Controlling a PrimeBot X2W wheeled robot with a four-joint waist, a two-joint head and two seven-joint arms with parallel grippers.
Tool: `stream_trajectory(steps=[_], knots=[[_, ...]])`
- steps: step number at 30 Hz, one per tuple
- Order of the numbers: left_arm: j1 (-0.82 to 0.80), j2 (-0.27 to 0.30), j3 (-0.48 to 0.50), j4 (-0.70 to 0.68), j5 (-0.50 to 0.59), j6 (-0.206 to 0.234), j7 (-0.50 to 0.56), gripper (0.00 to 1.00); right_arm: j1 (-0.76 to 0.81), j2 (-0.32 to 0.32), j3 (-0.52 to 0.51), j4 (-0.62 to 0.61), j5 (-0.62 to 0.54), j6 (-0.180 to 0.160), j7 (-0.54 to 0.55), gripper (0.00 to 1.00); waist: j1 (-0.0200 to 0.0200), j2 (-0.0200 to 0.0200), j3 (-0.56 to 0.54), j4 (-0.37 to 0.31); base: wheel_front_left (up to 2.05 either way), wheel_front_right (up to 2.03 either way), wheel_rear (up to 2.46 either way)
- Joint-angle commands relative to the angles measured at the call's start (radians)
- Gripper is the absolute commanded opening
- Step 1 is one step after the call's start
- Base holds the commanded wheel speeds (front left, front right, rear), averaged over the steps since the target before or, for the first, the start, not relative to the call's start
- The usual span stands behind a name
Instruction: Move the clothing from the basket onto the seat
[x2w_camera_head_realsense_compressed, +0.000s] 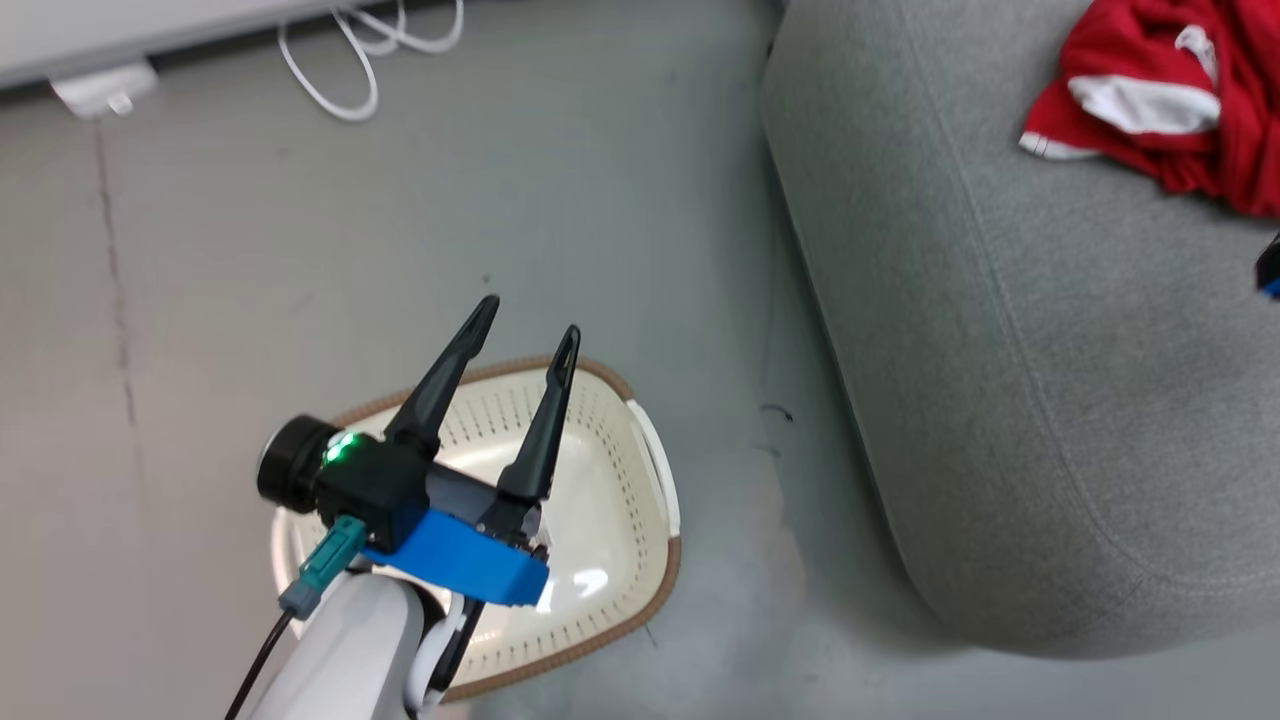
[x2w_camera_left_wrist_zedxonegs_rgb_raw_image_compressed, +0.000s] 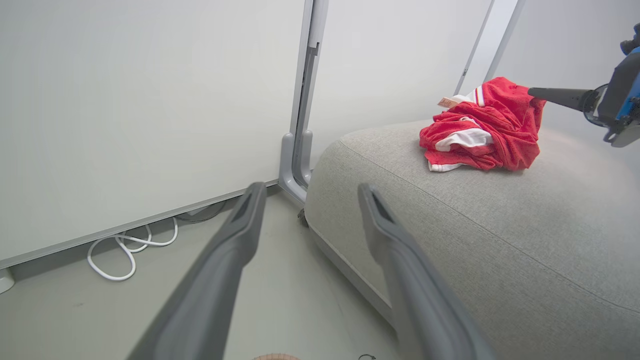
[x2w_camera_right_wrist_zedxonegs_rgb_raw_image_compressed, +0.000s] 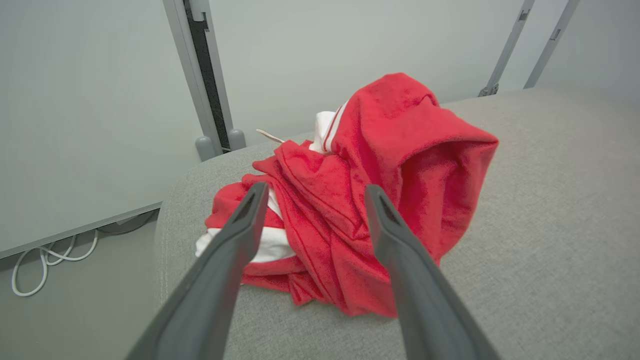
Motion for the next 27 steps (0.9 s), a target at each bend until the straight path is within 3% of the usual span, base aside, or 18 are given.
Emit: stream_trajectory(steps=[1,12,27], knots=[[0.024,-0.007,0.014,0.006,-0.003,-0.002,-0.003,1.00,0.045,0.010,0.017,-0.020,0.017,0.001,-0.007,1.00,0.0001,0.0000,-0.079,0.021,0.00,0.00,0.00],[0.133,-0.045,0.114,0.062,-0.015,-0.002,-0.003,1.00,0.353,0.073,0.107,-0.304,0.054,0.001,-0.059,1.00,0.0001,0.0000,-0.232,0.079,0.00,0.00,0.00],[0.231,-0.067,0.230,0.073,0.000,-0.002,-0.003,1.00,0.724,0.260,0.087,-0.662,-0.038,0.001,-0.051,1.00,0.0001,0.0000,-0.335,0.175,0.00,0.00,0.00]])
